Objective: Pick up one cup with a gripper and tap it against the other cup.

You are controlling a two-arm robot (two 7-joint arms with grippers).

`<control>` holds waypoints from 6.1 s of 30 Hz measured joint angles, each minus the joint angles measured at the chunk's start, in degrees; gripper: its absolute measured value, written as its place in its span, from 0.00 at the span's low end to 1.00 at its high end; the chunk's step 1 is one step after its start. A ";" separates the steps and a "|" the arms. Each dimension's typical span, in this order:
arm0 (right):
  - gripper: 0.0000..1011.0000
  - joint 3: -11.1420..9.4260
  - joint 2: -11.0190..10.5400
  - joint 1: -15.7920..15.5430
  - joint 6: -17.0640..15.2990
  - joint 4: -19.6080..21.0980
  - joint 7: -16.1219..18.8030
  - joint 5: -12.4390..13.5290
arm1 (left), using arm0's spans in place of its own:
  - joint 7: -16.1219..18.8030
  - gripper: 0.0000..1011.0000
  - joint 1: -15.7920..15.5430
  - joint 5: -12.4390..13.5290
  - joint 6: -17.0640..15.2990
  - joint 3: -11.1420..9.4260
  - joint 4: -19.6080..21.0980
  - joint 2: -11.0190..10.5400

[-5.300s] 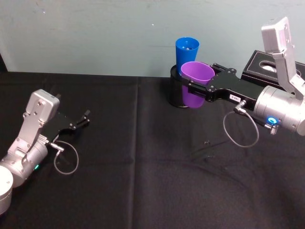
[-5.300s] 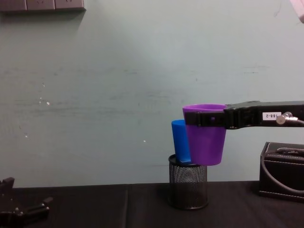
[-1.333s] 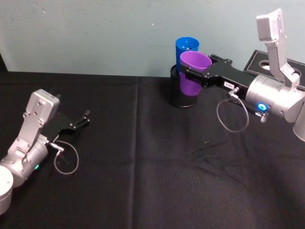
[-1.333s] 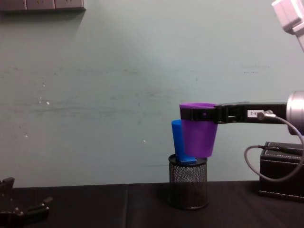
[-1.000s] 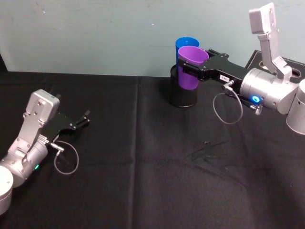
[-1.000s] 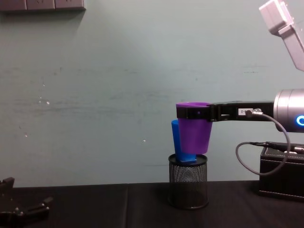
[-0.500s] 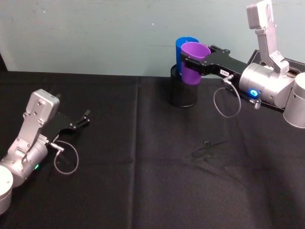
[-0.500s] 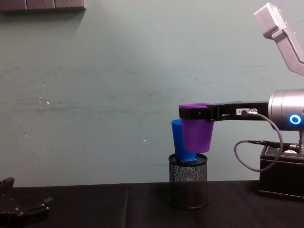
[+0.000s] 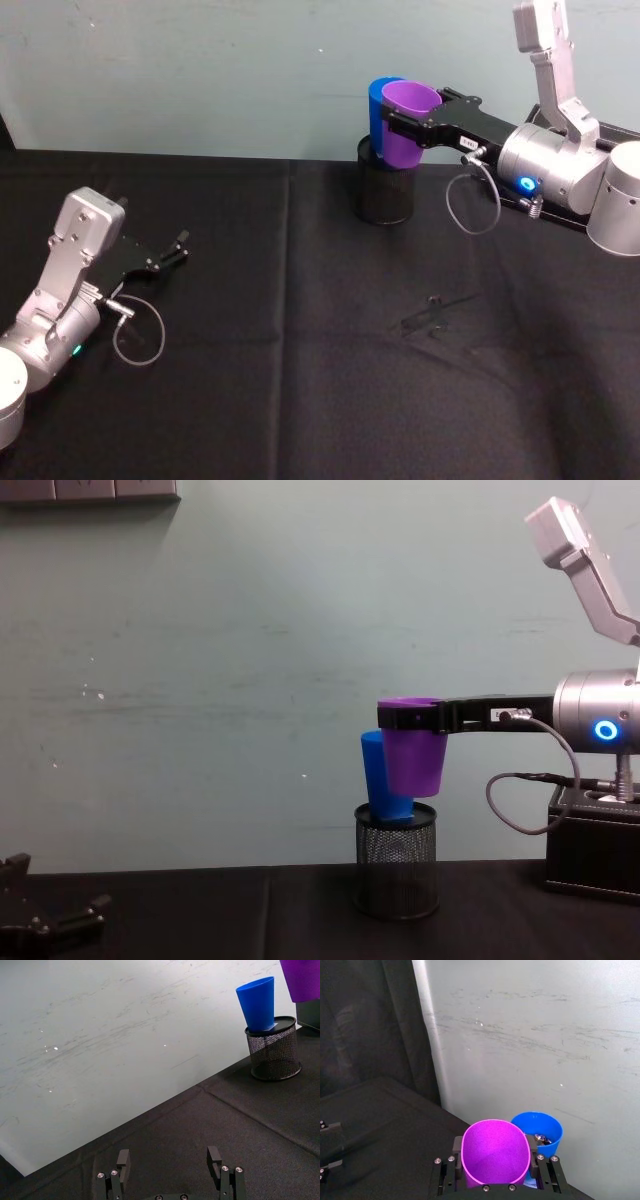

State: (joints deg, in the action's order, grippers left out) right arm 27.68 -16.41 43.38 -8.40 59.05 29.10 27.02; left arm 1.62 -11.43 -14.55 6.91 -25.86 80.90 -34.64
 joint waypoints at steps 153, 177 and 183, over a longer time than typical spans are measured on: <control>0.71 -3.97 7.40 8.17 3.37 -15.36 3.33 -4.39 | 0.00 0.99 0.00 0.00 0.00 0.00 0.00 0.00; 0.71 -3.97 7.41 8.17 3.36 -15.36 3.31 -4.39 | 0.00 0.99 0.00 0.00 0.00 0.00 0.00 0.00; 0.71 -3.97 7.41 8.17 3.36 -15.36 3.31 -4.39 | 0.00 0.99 0.00 0.00 0.00 0.00 0.00 0.00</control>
State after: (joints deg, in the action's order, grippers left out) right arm 23.71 -9.01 51.56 -5.03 43.69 32.40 22.63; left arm 1.62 -11.43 -14.55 6.91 -25.86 80.90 -34.65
